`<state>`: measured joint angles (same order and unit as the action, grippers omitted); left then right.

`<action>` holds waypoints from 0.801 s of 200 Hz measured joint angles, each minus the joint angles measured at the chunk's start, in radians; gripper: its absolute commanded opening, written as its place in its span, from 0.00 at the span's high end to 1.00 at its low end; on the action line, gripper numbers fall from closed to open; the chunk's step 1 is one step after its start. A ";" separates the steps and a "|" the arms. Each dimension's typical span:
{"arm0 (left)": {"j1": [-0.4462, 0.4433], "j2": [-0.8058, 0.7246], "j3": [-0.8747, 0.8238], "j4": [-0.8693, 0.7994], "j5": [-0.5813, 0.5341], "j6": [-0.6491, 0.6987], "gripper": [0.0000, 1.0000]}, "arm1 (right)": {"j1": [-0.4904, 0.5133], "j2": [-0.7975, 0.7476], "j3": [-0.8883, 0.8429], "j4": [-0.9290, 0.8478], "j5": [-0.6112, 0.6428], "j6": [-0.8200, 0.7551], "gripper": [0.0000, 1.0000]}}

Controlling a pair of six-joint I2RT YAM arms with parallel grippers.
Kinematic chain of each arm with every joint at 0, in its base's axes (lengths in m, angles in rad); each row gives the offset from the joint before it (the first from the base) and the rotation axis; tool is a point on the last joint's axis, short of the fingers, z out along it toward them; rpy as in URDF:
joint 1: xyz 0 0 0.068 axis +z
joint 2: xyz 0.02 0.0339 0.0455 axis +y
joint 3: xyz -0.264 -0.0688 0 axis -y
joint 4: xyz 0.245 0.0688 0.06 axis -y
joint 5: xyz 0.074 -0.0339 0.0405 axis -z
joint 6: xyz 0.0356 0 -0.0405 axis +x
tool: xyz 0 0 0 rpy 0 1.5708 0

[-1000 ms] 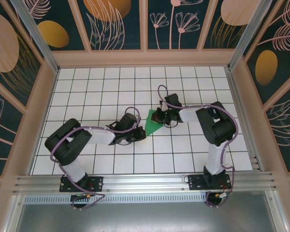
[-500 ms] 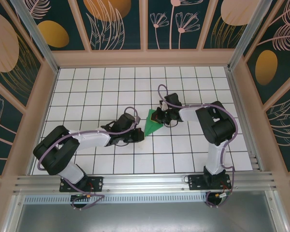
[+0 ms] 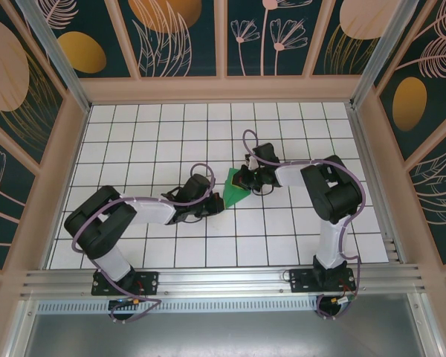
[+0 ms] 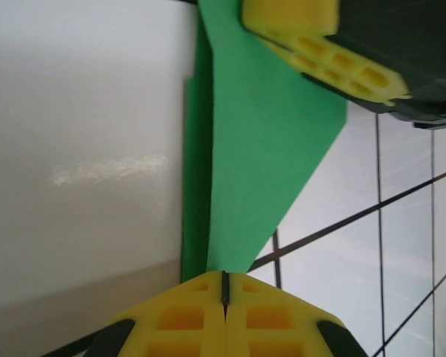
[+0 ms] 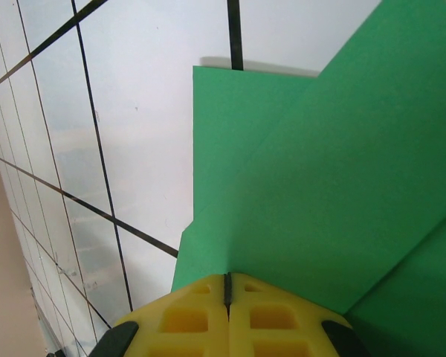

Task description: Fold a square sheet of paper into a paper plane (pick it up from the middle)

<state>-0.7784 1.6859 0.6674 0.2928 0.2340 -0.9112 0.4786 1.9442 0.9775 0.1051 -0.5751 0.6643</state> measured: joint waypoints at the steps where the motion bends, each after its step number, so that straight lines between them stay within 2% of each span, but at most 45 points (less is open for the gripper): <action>1: 0.000 0.002 0.000 0.000 0.000 0.000 0.99 | 0.000 0.000 0.000 0.000 0.000 0.000 0.95; 114: 0.000 0.049 0.019 0.014 -0.006 -0.005 1.00 | 0.003 -0.044 0.006 -0.030 0.022 -0.047 0.97; 160: 0.000 0.050 0.028 -0.003 -0.006 -0.011 1.00 | 0.072 -0.096 -0.042 -0.026 -0.008 -0.053 0.98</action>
<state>-0.7784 1.7355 0.6956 0.2897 0.2276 -0.9222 0.5507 1.8481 0.9352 0.0792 -0.5835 0.6117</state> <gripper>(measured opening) 0.070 0.065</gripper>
